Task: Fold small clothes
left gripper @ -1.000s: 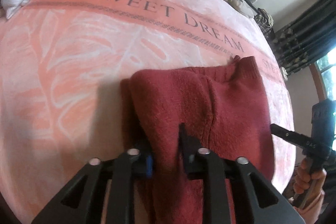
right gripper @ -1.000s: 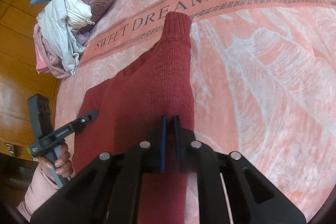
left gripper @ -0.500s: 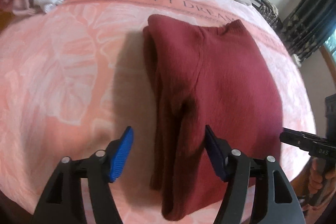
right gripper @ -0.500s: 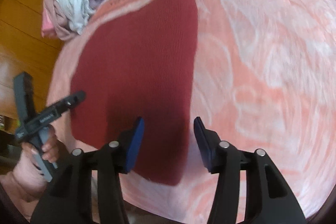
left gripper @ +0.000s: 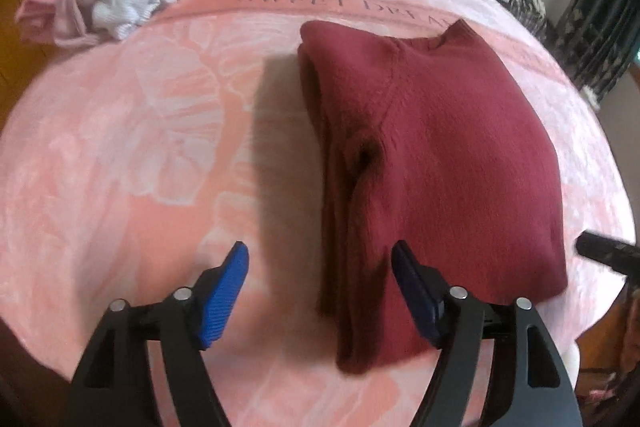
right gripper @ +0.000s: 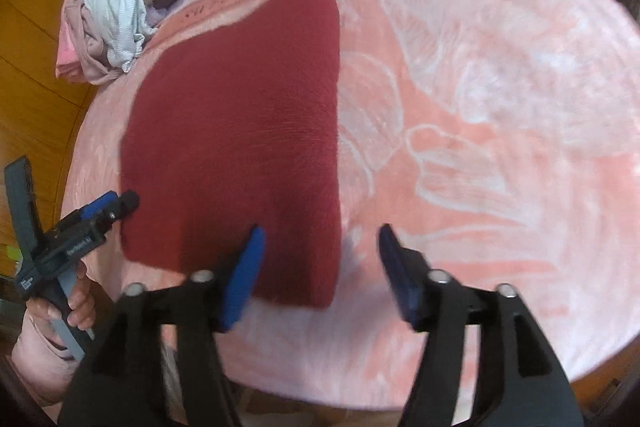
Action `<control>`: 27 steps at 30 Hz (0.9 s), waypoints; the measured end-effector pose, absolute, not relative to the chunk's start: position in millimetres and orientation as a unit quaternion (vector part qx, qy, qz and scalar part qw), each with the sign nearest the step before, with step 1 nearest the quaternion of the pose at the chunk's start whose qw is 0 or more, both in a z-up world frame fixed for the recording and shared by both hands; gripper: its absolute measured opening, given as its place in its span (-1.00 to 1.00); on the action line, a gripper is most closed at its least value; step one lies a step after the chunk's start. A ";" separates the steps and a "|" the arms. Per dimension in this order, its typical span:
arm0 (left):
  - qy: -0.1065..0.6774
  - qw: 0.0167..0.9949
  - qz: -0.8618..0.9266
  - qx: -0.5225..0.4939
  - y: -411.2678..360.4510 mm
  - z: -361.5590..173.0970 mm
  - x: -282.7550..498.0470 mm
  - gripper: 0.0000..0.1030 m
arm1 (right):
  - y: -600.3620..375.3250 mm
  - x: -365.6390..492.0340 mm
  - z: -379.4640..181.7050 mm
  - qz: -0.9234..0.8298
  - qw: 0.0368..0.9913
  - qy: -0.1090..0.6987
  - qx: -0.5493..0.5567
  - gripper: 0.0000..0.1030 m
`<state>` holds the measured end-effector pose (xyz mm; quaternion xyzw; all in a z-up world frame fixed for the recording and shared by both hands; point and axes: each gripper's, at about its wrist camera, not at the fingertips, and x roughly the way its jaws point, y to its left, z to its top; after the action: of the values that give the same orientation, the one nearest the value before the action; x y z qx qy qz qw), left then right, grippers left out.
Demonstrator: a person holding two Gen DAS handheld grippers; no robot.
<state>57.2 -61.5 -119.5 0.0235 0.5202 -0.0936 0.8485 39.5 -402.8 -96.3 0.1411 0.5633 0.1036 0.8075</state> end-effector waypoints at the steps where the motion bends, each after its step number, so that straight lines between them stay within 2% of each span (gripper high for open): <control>1: 0.521 0.848 -0.091 0.024 -61.7 -116.0 51.9 0.58 | -399.0 34.1 -88.8 0.106 0.811 0.559 0.135 0.61; 7: 0.522 0.848 -0.088 0.024 -72.0 -93.3 19.8 0.62 | -370.5 14.3 -59.6 0.109 0.816 0.557 0.109 0.74; 27: 0.473 0.877 -0.079 0.020 -70.7 -35.7 -30.3 0.67 | -353.1 -16.9 -17.6 0.102 0.838 0.528 0.091 0.77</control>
<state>-30.3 -70.7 -35.7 0.0201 0.4728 -0.0785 0.8774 -16.9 -353.1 -17.6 0.0912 0.5275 0.1020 0.8385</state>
